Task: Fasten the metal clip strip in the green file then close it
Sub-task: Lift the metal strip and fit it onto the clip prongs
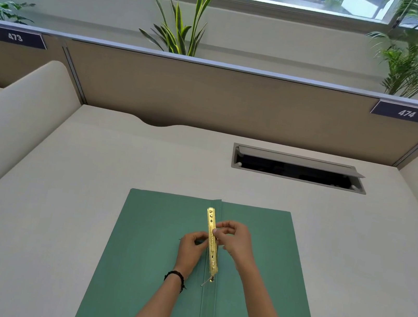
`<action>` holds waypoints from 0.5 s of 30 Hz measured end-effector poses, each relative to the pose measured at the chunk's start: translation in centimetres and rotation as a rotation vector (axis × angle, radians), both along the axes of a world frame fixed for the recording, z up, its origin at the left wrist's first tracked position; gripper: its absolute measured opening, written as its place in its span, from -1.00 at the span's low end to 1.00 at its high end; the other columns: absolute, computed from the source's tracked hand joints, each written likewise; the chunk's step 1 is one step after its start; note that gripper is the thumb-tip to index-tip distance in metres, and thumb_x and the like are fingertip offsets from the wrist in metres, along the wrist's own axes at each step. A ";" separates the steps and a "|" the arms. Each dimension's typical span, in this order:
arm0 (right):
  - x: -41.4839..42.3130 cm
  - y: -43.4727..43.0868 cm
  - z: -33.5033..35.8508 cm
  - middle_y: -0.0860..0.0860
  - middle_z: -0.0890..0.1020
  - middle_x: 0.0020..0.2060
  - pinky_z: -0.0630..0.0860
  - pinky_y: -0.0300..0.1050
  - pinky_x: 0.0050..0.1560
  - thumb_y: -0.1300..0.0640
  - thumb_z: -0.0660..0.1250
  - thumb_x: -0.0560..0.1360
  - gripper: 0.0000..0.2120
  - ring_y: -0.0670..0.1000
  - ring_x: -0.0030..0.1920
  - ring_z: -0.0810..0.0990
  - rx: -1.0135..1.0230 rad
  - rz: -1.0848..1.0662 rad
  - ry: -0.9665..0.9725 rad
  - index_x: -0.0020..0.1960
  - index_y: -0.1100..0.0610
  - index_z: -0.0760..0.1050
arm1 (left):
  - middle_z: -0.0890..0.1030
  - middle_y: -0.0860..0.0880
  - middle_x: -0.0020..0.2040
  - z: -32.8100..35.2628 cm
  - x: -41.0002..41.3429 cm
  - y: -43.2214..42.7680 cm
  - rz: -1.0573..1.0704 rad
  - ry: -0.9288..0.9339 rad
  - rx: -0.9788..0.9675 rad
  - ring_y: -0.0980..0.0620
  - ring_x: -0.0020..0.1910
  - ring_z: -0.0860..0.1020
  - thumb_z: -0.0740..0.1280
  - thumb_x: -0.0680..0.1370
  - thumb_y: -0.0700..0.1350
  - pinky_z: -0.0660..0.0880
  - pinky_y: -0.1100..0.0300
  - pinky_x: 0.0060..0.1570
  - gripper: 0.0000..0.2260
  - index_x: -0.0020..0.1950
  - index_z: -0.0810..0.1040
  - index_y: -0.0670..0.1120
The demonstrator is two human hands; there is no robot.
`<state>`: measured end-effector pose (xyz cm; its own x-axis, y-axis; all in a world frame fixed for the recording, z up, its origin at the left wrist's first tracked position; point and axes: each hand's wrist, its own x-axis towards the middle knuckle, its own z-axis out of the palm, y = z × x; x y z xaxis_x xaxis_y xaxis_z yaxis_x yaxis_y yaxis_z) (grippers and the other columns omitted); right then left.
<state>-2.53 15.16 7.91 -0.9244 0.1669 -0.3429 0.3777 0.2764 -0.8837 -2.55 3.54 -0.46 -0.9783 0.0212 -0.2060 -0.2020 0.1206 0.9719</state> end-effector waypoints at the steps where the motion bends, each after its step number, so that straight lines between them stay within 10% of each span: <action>1: 0.0 0.0 0.0 0.11 0.63 -0.27 0.37 -0.47 -0.55 0.30 0.39 0.40 -0.90 -0.08 -0.45 0.57 -0.005 -0.001 -0.002 -0.08 0.24 0.55 | 0.72 -0.11 -0.20 -0.1 0.0 0.0 0.001 -0.001 -0.005 -0.09 -0.15 0.67 0.40 0.46 -0.23 0.60 -0.06 -0.02 -0.81 -0.22 0.69 0.05; 15: -0.1 -0.2 -0.9 0.07 0.65 -0.26 0.40 -0.38 -0.48 0.27 0.40 0.39 -0.90 -0.08 -0.40 0.59 0.024 0.025 -0.019 -0.10 0.17 0.55 | 0.72 -0.12 -0.20 -0.4 0.0 0.0 0.008 -0.005 0.024 0.01 -0.20 0.66 0.40 0.45 -0.24 0.60 0.09 -0.12 -0.87 -0.11 0.70 -0.04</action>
<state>-2.64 14.92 7.05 -0.9218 0.1522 -0.3566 0.3870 0.3066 -0.8696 -2.58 3.56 -0.88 -0.9775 0.0180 -0.2102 -0.2076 0.0951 0.9736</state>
